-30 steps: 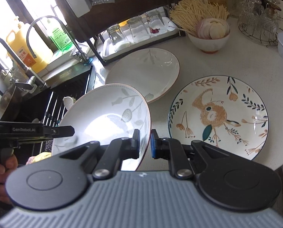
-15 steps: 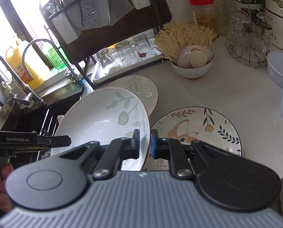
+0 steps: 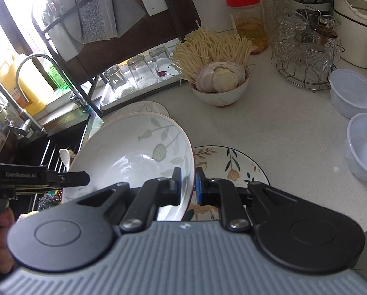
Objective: Organize plates and bowls
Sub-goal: 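Lift the plate with both grippers and lower it onto the bird-painted plate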
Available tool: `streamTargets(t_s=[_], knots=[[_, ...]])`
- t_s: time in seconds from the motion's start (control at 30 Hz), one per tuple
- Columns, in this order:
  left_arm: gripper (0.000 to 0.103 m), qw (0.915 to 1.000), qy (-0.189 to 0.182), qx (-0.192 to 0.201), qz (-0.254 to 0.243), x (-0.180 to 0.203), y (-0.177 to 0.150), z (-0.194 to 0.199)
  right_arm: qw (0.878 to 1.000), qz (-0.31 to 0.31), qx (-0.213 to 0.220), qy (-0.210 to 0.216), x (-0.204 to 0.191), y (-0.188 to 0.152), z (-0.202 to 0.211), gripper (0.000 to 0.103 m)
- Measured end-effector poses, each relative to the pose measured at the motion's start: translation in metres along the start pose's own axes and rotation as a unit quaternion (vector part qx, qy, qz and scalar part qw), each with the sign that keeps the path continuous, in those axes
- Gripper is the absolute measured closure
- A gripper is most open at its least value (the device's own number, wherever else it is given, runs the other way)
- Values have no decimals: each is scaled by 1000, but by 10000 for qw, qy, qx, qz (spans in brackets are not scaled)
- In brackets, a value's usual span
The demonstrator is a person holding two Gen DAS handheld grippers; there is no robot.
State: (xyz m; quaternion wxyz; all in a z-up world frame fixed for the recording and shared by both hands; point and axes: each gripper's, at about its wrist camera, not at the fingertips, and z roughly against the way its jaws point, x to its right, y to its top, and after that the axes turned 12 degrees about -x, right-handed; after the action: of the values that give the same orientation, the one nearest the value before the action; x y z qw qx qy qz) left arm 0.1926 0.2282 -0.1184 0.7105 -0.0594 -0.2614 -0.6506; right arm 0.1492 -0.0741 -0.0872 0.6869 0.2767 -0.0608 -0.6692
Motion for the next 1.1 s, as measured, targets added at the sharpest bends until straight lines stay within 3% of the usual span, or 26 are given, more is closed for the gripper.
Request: streamTargets(t_s=[0.5,0.63,1.1], knots=[[83,9979,224,-517,-315,34,15,-50,9987,32,47,-515,30,-2,-14,89],[83,9949,466,-618,-645,46,17,-60,9982,42,29,-594,37,-3,-21,88],[83,9871,895,-933,-945,61,17,-96,9961,-3,-35,-884,50,-13,-45,85]])
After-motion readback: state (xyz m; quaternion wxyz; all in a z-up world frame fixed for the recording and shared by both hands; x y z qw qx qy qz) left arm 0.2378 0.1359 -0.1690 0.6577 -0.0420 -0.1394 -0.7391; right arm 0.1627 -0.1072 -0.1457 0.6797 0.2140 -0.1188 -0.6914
